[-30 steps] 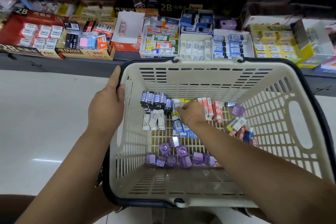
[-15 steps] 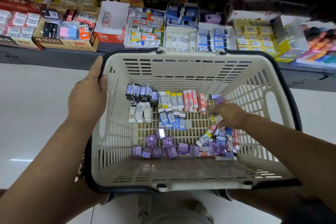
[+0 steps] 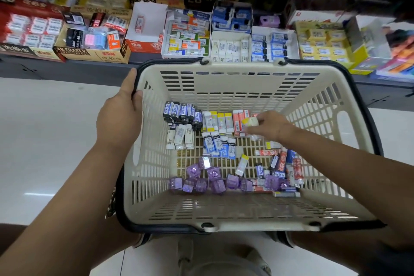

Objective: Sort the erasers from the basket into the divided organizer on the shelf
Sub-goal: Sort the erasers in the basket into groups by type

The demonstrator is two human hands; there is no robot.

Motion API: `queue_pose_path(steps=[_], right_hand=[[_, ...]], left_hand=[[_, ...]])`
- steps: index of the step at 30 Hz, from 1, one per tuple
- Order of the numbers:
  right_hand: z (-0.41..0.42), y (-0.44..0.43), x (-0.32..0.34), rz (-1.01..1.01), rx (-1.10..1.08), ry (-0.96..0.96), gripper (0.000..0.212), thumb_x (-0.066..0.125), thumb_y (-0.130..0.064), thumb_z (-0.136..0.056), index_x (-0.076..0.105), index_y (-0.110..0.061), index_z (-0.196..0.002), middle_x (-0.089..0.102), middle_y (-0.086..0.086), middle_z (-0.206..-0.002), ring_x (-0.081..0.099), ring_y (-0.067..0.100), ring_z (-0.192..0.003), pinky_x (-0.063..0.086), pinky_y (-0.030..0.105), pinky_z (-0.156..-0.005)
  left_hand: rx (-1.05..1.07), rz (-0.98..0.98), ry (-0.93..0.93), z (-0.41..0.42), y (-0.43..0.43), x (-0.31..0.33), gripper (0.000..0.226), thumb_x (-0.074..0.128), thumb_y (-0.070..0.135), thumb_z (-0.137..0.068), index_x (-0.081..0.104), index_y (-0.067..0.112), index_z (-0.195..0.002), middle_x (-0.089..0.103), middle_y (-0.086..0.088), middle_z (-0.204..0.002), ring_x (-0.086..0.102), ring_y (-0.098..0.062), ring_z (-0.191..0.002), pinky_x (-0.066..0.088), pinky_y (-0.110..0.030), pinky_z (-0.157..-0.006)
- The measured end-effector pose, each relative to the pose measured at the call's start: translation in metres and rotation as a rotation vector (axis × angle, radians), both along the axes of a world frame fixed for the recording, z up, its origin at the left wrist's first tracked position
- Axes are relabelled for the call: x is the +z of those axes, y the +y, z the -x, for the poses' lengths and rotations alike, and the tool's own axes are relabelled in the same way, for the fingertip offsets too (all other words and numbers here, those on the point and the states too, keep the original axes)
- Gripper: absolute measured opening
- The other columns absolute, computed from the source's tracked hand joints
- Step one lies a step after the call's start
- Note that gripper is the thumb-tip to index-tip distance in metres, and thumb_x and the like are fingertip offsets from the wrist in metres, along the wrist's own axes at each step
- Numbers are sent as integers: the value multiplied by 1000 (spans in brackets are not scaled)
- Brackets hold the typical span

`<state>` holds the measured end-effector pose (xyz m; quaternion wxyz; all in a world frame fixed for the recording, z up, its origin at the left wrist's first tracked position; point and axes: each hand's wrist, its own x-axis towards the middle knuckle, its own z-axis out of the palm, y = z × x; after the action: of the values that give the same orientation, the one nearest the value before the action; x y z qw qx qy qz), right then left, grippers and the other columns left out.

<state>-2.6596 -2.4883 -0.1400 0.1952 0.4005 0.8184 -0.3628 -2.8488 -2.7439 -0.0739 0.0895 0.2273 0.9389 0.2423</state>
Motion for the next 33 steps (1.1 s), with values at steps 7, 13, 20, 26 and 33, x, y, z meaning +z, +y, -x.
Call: queue_pose_path(steps=[7, 13, 20, 26, 33], right_hand=[[66, -39, -40, 69, -295, 102, 45, 72, -38, -81, 42, -14, -59, 56, 7, -68, 53, 23, -64, 46, 29, -59], [44, -20, -31, 23, -135, 139, 38, 73, -28, -82, 45, -16, -58, 50, 3, -59, 48, 18, -56, 40, 25, -55], [-28, -20, -35, -130, 735, -85, 30, 66, -26, -86, 64, -21, -115, 56, -5, -101, 54, 15, -95, 43, 23, -81], [-40, -35, -60, -288, 980, -132, 43, 61, -22, -91, 51, -17, -132, 41, 3, -133, 55, 24, -110, 45, 29, -88], [-40, -31, -58, -317, 786, -139, 33, 61, -40, -89, 62, -15, -110, 55, 0, -106, 57, 18, -90, 46, 28, -70]], left_hand=[[2, -20, -2, -2, 0, 4, 49, 35, 25, -103, 25, 26, -151, 65, -21, -95, 45, -23, -73, 36, -34, -65], [-4, -24, 0, -2, 0, 3, 49, 35, 26, -103, 25, 24, -151, 66, -22, -100, 55, -32, -79, 37, -34, -66], [-2, -13, 9, -2, 1, 3, 48, 35, 26, -103, 26, 23, -151, 66, -23, -100, 52, -30, -77, 38, -36, -67], [2, -4, 5, -4, 2, 6, 49, 34, 26, -104, 24, 24, -152, 65, -21, -100, 47, -22, -75, 38, -35, -66], [2, 3, 10, -2, 1, 4, 49, 34, 27, -104, 24, 25, -152, 66, -21, -103, 57, -33, -84, 40, -37, -68]])
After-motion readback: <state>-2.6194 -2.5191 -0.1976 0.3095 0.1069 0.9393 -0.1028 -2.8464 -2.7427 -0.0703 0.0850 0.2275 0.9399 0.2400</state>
